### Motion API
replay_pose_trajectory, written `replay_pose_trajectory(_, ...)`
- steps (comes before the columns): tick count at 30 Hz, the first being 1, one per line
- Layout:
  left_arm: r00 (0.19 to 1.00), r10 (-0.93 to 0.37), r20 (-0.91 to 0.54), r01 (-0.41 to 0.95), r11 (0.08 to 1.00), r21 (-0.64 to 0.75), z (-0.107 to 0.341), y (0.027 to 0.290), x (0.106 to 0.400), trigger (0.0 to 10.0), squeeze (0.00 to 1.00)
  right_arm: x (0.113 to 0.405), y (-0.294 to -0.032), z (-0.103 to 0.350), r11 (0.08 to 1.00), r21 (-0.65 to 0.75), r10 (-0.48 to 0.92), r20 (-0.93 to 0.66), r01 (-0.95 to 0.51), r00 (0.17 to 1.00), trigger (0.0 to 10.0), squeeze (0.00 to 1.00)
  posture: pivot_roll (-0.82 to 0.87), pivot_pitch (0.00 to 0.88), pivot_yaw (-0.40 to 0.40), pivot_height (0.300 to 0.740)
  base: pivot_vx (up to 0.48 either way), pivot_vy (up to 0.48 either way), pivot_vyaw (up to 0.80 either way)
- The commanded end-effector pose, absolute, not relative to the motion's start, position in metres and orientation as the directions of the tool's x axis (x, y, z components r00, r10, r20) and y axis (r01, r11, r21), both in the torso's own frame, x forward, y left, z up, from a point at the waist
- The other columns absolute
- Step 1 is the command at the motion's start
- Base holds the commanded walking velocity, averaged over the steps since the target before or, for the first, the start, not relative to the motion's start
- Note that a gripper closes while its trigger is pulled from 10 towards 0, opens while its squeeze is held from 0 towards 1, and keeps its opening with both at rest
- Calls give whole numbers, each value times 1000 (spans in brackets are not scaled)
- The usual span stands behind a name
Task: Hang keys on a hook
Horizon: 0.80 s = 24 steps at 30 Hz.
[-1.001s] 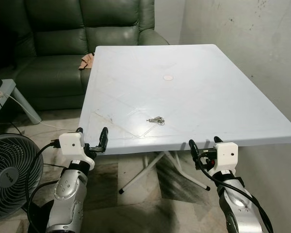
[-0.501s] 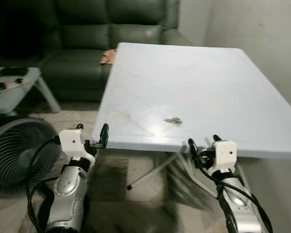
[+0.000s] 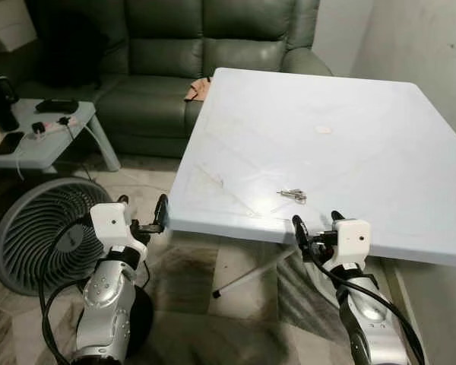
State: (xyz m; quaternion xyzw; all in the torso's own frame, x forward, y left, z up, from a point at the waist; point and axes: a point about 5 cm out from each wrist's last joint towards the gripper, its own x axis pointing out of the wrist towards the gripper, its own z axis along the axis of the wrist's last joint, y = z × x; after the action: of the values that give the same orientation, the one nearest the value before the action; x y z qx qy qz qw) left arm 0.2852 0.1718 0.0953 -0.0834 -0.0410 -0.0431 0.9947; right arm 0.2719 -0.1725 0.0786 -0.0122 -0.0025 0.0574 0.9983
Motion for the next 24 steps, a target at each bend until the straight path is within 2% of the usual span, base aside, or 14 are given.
replay_pose_trajectory(1,993,-74,91,87,985,-150,98,173,286,10000,0,274,-171,84,993,-17,116,21,-116,993,10000,0,-7,0,-4,732,0,0,0)
replay_pose_trajectory(12,987,-115,113,128,985,-119,104,170,285,10000,0,280,-171,89,988,-30,152,21,-152,988,10000,0,3,0,-8,732,0,0,0)
replay_pose_trajectory(17,964,-243,111,252,965,-70,105,151,284,10000,0,298,-174,100,980,-63,189,9,-188,982,10000,0,8,1,-16,732,0,0,0)
replay_pose_trajectory(24,957,-264,119,275,958,-81,109,147,281,10000,0,321,-175,119,971,-87,225,7,-224,974,10000,0,8,56,-38,732,0,0,0)
